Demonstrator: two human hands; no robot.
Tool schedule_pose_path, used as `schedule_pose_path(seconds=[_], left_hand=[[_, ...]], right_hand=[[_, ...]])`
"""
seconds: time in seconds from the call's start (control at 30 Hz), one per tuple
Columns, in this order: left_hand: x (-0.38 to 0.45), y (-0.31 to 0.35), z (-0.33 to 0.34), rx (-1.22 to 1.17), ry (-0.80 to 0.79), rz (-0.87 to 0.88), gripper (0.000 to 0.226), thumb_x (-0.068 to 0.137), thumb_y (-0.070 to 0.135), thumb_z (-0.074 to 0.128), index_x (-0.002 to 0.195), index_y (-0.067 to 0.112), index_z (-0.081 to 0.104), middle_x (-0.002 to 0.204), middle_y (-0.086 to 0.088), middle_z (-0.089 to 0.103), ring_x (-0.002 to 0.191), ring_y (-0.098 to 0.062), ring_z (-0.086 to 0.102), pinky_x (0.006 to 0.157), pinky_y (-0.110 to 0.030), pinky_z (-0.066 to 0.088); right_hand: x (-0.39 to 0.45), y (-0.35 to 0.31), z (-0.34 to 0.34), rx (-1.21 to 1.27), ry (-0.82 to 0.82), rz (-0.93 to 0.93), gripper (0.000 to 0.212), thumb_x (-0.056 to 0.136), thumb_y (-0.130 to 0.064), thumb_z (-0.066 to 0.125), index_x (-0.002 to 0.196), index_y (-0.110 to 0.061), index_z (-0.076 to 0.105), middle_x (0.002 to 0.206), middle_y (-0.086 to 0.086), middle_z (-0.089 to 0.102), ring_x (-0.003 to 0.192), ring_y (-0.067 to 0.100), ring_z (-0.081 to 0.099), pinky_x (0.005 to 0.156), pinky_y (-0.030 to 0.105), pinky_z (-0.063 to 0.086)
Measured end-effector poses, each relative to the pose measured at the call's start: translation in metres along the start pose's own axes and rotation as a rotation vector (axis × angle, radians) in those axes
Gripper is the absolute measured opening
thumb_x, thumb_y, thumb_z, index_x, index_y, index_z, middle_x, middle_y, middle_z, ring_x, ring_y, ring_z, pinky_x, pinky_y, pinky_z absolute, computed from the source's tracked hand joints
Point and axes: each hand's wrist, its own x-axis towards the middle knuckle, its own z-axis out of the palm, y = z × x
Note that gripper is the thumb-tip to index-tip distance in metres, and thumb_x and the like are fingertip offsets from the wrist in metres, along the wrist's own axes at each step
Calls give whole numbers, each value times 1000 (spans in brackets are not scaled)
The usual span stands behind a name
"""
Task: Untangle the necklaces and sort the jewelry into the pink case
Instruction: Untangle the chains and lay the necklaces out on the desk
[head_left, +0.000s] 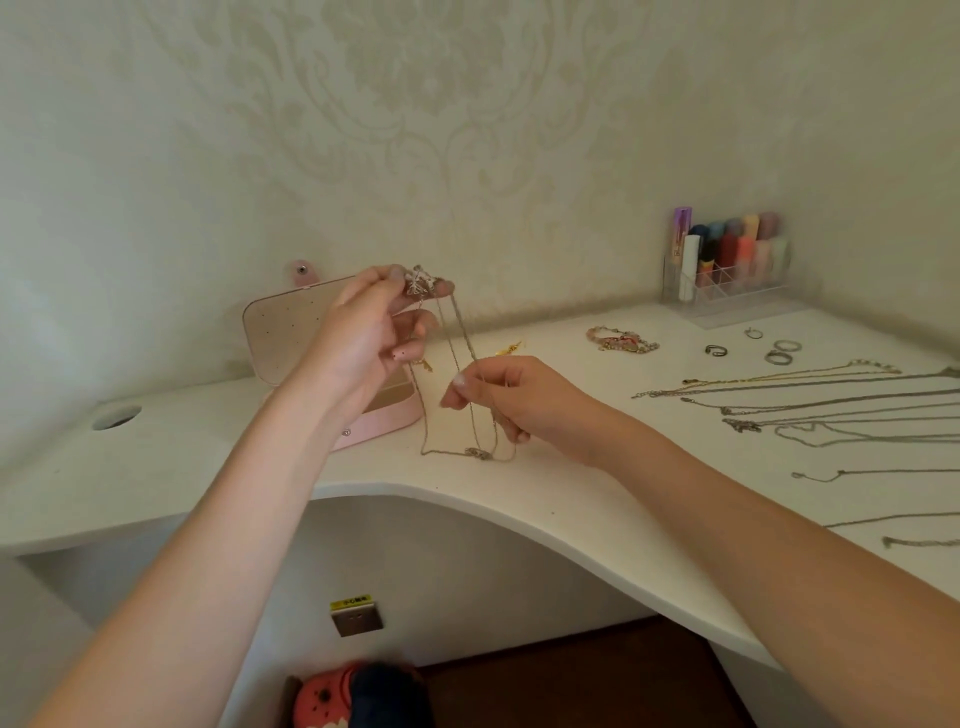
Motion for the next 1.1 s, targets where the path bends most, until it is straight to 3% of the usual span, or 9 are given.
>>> schedule_pose_path(seconds=[0.13, 0.3, 0.4, 0.6, 0.77, 0.87, 0.93, 1.0, 1.1], left_hand=[[1, 6, -6, -37, 100, -8, 21, 101, 11, 31, 81, 16, 37, 77, -5, 67, 41, -9, 41, 30, -15, 21], [5, 6, -18, 18, 267, 41, 19, 100, 11, 30, 85, 16, 39, 73, -4, 62, 39, -9, 41, 31, -14, 21], [12, 6, -32, 38, 367, 62, 12, 100, 14, 32, 99, 14, 44, 70, 0, 62, 39, -8, 45, 34, -14, 25], [8, 6, -43, 193, 489, 92, 30, 99, 9, 27, 79, 19, 47, 77, 0, 63, 51, -8, 54, 41, -18, 36], [1, -7, -44, 149, 483, 78, 32, 98, 5, 25, 78, 11, 48, 77, -9, 62, 57, -11, 65, 55, -23, 54], [-3, -19, -40, -2, 389, -2, 29, 99, 2, 27, 80, 5, 49, 65, -11, 64, 59, -15, 70, 57, -24, 57], [-7, -27, -34, -101, 335, -105, 23, 99, 2, 31, 82, 5, 46, 53, -7, 62, 54, -15, 68, 53, -25, 57], [-11, -34, -29, -130, 289, -194, 22, 100, 5, 33, 80, 6, 43, 51, -6, 61, 48, -14, 64, 55, -29, 59], [-18, -40, -24, -57, 282, -214, 25, 101, 7, 33, 79, 7, 46, 72, -12, 59, 55, -18, 63, 69, -40, 57]], right_hand=[[2, 2, -8, 60, 93, 13, 29, 95, -39, 50, 78, -24, 67, 85, -11, 65, 73, 7, 56, 69, 22, 45], [4, 6, -17, 164, 138, 47, 35, 96, -38, 49, 71, -17, 60, 87, 2, 71, 85, 12, 66, 86, 29, 49], [5, 6, -20, 292, 162, 79, 40, 96, -38, 49, 64, -15, 51, 73, 3, 70, 87, 20, 69, 84, 28, 50], [8, 7, -28, 463, 245, 143, 37, 95, -39, 50, 67, -15, 49, 46, -2, 45, 74, 21, 72, 79, 26, 49], [9, 6, -31, 632, 340, 129, 27, 93, -29, 58, 71, -12, 54, 42, -2, 33, 66, 16, 71, 88, 29, 50], [9, 4, -34, 818, 356, 93, 20, 91, -21, 60, 77, -8, 56, 46, -1, 36, 51, 11, 58, 81, 31, 56], [9, 4, -38, 919, 350, 65, 17, 90, -19, 61, 78, -8, 58, 52, 0, 40, 51, 10, 48, 77, 29, 58], [8, 5, -41, 900, 361, 67, 16, 90, -21, 62, 79, -9, 59, 58, 0, 45, 58, 11, 50, 84, 31, 55], [11, 11, -44, 662, 492, 78, 16, 89, -25, 63, 82, -12, 60, 63, -2, 56, 72, 14, 59, 88, 31, 52]])
